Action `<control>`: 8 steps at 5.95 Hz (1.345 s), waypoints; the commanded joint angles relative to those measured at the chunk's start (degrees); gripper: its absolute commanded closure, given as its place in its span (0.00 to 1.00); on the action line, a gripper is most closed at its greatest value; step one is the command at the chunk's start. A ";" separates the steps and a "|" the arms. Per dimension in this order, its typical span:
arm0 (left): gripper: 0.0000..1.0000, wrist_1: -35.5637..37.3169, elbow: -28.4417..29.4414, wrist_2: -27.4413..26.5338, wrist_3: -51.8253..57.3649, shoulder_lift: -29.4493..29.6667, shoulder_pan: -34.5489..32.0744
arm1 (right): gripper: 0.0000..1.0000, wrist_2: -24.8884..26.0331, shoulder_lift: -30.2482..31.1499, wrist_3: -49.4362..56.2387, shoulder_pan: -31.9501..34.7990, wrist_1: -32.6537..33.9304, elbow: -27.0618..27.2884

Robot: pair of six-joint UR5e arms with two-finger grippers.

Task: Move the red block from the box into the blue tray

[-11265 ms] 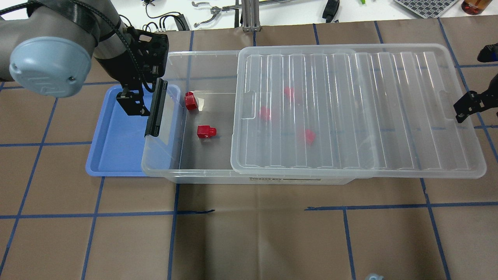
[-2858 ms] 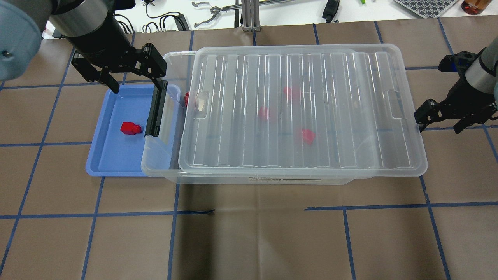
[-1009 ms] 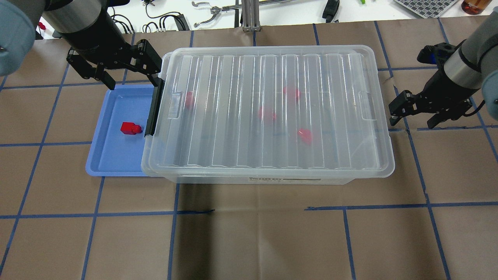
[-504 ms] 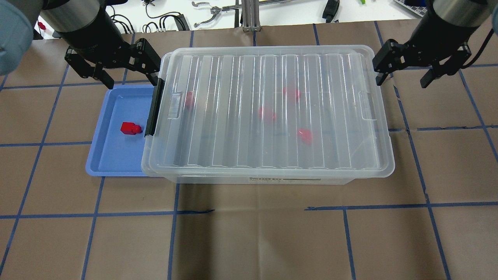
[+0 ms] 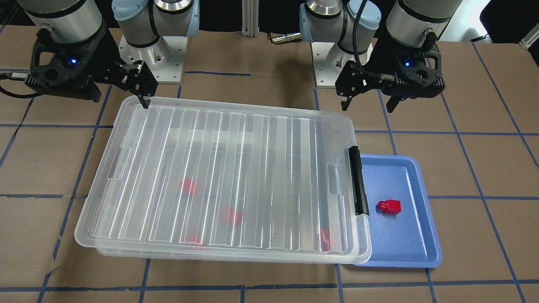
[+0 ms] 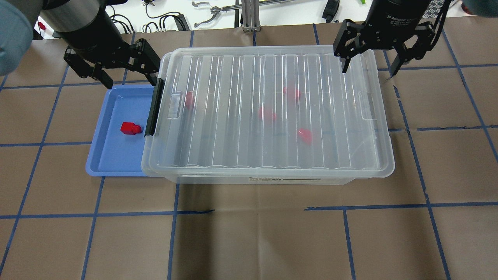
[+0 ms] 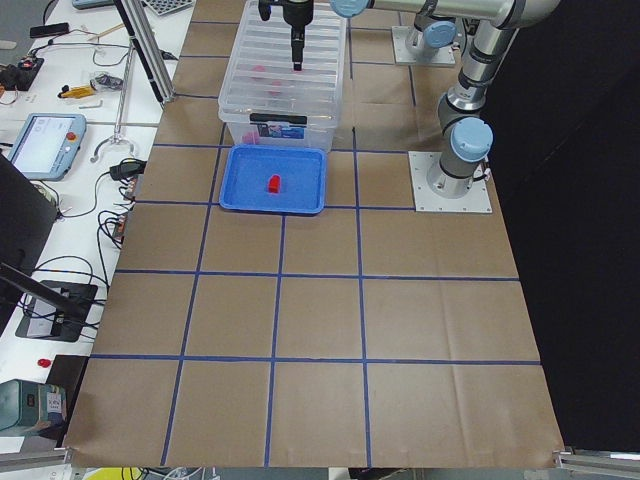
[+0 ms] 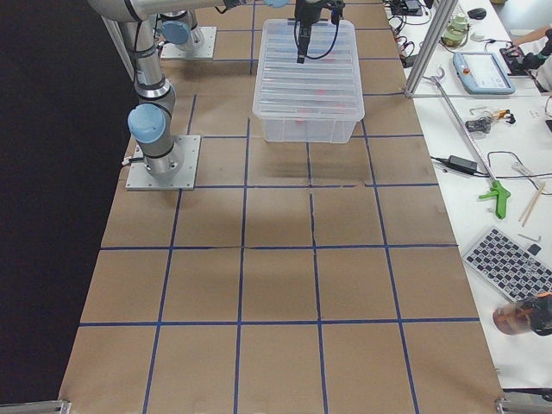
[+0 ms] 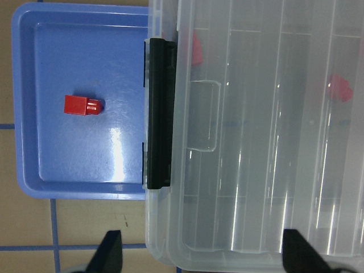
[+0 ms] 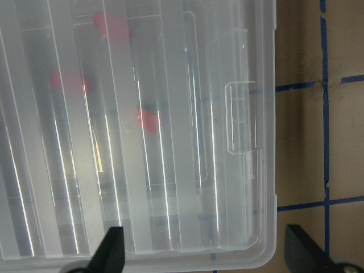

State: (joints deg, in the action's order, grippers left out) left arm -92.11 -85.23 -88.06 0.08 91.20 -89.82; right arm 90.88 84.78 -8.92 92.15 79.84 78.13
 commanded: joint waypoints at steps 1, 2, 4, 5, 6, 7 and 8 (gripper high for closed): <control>0.02 0.00 0.07 -0.09 0.00 -0.14 -0.01 | 0.00 0.88 0.29 0.13 -0.12 -0.29 0.35; 0.02 -0.17 1.20 -0.10 0.18 0.55 0.17 | 0.00 0.88 0.65 0.04 -0.22 -0.38 0.53; 0.02 -2.28 3.58 -0.18 1.31 1.53 0.17 | 0.00 0.88 2.23 0.04 -0.48 -0.12 2.64; 0.02 -2.28 3.67 -0.18 1.41 1.53 0.26 | 0.00 0.88 2.32 0.04 -0.83 -0.29 2.73; 0.02 -2.28 3.67 -0.18 1.41 1.53 0.17 | 0.00 0.97 2.32 0.04 -0.92 -0.29 2.73; 0.02 -2.20 3.67 -0.18 1.50 1.53 0.26 | 0.00 0.88 2.32 -0.05 -0.83 -0.29 2.73; 0.02 -2.20 3.76 -0.18 2.45 1.53 0.26 | 0.00 0.88 2.32 -0.05 -0.74 -0.29 2.73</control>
State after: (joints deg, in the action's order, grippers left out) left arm -94.32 -81.53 -88.24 1.89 92.72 -89.58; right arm 91.77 87.09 -8.94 91.33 79.54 80.85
